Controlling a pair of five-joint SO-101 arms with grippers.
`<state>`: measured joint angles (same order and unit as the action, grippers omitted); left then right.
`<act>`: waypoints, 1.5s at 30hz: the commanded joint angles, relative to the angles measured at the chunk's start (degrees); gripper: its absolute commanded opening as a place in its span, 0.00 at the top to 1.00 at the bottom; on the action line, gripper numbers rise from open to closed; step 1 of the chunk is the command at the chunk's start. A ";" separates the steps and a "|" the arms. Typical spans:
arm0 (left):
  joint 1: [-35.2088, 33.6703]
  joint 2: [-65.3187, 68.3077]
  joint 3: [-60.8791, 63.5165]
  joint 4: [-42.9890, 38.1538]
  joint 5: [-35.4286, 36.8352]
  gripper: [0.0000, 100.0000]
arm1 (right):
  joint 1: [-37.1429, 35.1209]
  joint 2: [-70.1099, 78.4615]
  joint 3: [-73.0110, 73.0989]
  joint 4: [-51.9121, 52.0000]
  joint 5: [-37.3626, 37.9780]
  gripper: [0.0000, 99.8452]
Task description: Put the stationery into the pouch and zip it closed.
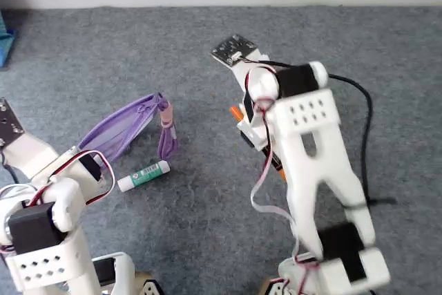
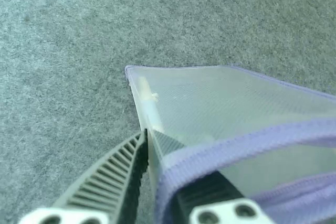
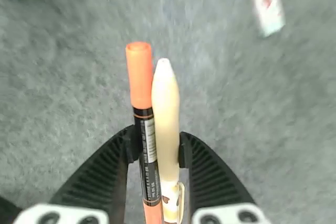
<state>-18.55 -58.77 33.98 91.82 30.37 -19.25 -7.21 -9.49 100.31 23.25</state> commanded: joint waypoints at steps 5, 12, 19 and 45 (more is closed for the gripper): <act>0.18 1.58 -1.98 0.09 -0.70 0.99 | -5.67 -17.36 -2.90 2.15 -8.70 0.99; 0.18 1.58 -1.98 0.09 -0.53 0.99 | -12.44 -24.22 -2.99 -0.31 -14.51 0.99; 0.18 1.58 -1.98 0.00 -0.44 0.99 | -21.41 -31.43 -2.99 -16.92 -17.14 0.99; 0.18 1.58 -1.98 0.00 -0.44 0.99 | -38.64 -18.77 -2.55 -50.59 -24.53 0.99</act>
<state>-18.55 -58.24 33.98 91.82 30.37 -57.58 -27.08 -9.58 50.73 2.24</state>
